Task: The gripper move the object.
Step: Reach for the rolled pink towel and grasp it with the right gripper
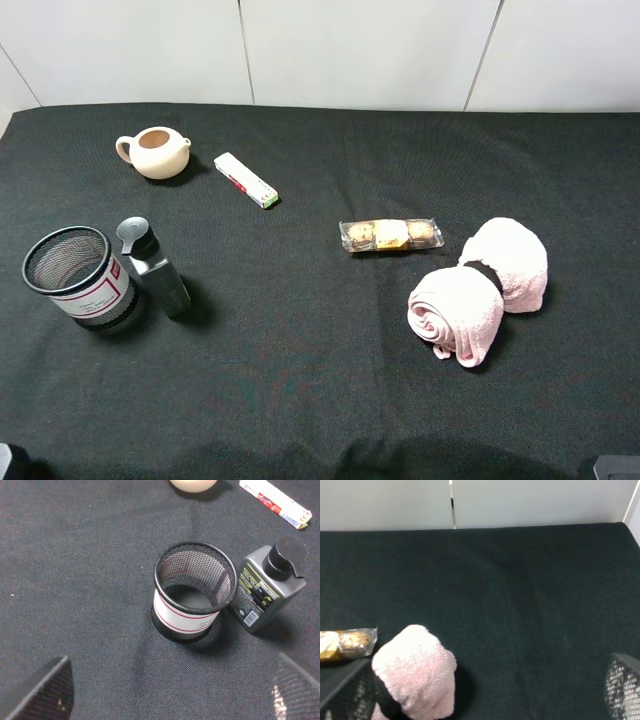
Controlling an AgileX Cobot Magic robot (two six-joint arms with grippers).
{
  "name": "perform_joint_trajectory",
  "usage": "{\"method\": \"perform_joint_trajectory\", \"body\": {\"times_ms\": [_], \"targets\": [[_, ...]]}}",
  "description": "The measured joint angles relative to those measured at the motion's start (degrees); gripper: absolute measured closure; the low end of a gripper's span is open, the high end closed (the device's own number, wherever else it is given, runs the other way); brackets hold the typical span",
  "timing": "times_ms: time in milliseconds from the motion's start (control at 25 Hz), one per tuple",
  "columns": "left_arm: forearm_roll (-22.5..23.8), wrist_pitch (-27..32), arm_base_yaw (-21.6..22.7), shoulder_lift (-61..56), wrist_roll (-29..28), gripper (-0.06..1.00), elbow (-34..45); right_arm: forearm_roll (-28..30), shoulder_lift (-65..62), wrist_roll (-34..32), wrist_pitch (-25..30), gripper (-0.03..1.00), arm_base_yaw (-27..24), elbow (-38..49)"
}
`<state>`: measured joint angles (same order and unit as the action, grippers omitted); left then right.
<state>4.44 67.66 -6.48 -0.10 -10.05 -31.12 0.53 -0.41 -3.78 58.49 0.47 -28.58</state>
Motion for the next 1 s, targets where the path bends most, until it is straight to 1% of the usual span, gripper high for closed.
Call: {"method": "perform_joint_trajectory", "body": {"times_ms": [240,600,720,1000], "targets": [[0.00,0.00,0.00,0.00,0.00,0.11,0.00,-0.05,0.00,-4.17,0.00,0.27,0.00,0.00],[0.00,0.00,0.00,0.00,0.00,0.11,0.00,-0.53,0.80,-4.87,-0.04,0.27,0.00,-0.12],[0.00,0.00,0.00,0.00,0.00,0.11,0.00,-1.02,5.00,-4.44,-0.11,0.27,0.00,-1.45],[0.00,0.00,0.00,0.00,0.00,0.11,0.00,-3.49,19.74,-0.01,-0.16,0.27,0.00,-7.85]]}}
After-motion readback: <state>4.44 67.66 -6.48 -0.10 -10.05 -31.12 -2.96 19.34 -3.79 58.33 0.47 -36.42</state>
